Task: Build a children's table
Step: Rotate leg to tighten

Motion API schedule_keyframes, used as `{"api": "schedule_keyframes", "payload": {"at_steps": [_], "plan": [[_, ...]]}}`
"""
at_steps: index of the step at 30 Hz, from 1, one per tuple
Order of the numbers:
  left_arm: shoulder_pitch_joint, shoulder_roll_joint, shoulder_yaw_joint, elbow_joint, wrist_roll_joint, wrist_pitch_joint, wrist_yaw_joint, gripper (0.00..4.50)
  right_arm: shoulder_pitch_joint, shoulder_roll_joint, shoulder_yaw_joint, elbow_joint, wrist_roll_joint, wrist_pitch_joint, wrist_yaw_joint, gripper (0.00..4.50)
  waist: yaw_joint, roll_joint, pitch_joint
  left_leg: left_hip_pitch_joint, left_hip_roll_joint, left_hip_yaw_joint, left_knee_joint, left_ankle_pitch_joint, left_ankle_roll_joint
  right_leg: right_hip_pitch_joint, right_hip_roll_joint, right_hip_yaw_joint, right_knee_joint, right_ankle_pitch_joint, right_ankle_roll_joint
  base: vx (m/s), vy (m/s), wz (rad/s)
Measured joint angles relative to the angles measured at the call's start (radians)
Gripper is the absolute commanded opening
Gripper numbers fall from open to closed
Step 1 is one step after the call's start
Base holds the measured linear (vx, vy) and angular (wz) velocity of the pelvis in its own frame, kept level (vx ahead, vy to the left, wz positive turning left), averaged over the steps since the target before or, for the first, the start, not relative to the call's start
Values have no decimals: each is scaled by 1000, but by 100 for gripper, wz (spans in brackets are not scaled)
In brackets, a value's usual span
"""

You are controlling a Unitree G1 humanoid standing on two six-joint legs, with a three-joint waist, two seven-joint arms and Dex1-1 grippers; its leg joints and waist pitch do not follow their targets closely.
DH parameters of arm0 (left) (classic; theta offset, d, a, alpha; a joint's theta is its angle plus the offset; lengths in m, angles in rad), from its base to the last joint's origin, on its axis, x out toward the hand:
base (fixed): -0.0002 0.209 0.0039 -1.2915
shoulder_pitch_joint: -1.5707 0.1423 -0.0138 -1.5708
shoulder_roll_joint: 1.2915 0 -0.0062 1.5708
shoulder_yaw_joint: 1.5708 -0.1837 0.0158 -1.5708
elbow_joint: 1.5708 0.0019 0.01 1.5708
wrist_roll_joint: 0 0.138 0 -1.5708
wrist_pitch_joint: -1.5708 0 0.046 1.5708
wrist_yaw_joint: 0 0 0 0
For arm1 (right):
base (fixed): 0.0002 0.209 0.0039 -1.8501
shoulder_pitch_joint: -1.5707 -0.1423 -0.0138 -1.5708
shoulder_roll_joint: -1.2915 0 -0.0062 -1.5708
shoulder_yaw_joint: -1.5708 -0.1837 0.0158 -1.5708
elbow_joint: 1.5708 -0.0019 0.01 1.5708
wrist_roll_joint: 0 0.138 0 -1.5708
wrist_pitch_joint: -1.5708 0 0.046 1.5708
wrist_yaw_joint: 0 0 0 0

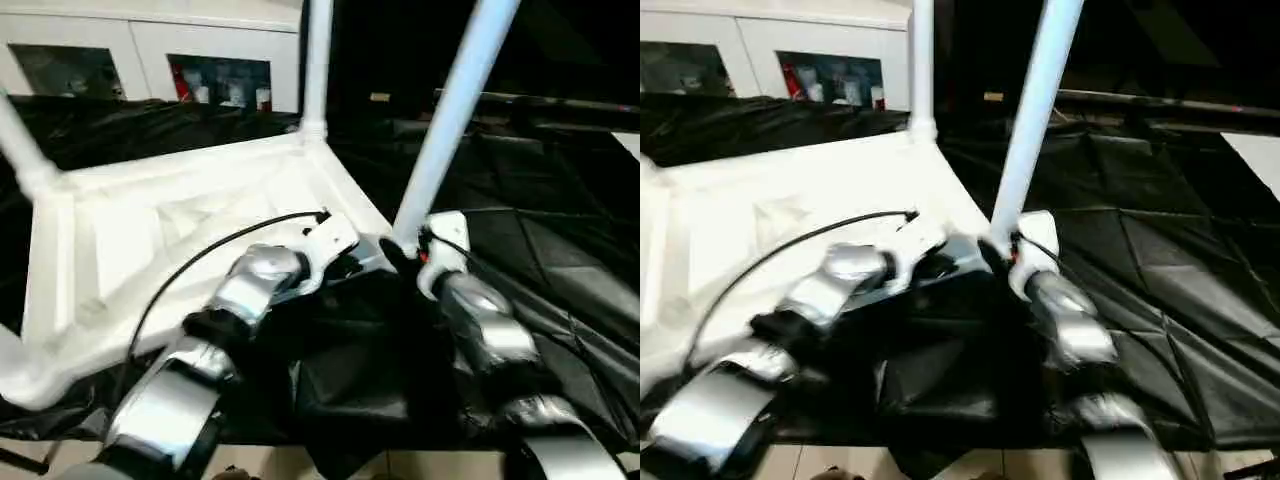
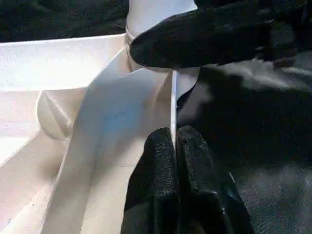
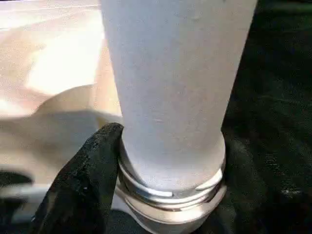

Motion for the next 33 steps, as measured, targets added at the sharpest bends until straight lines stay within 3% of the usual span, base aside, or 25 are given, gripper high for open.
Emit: {"api": "schedule_keyframes", "payload": {"at_steps": [3,6,11,21,27,33], "plan": [[-5,-6,2,10,3,-7,5,0,-1,1,2,17,-24,-33,-10,347,2,2,-1,0,0,0,-1,0,0,0,0,0,0,0,1,0,0,0],[-5,-4,2,12,3,-10,3,0,-4,-8,27,24,-59,-62,-5,359,2,2,-1,0,0,0,0,0,0,0,0,0,0,0,1,0,0,0],[1,34,2,-1,-5,-31,-62,0,-2,-103,82,24,-83,-111,163,359,1,1,0,-1,0,0,-1,0,0,-1,0,-1,0,-1,1,0,0,0],[107,189,-18,-171,-68,-79,-402,0,89,-263,147,-105,12,-104,677,359,9,0,2,-3,3,0,-2,3,6,-2,1,-3,0,-2,2,0,0,0],[156,245,-26,-257,-103,-48,-521,0,118,-292,175,-158,37,-91,808,359,10,1,2,-3,3,1,-2,0,1,-3,1,-3,0,-2,2,0,0,0],[163,257,-26,-274,-103,-46,-530,0,120,-297,177,-169,43,-80,834,314,10,0,3,-3,3,1,-2,0,1,-3,1,-3,0,-2,2,0,0,0]]}}
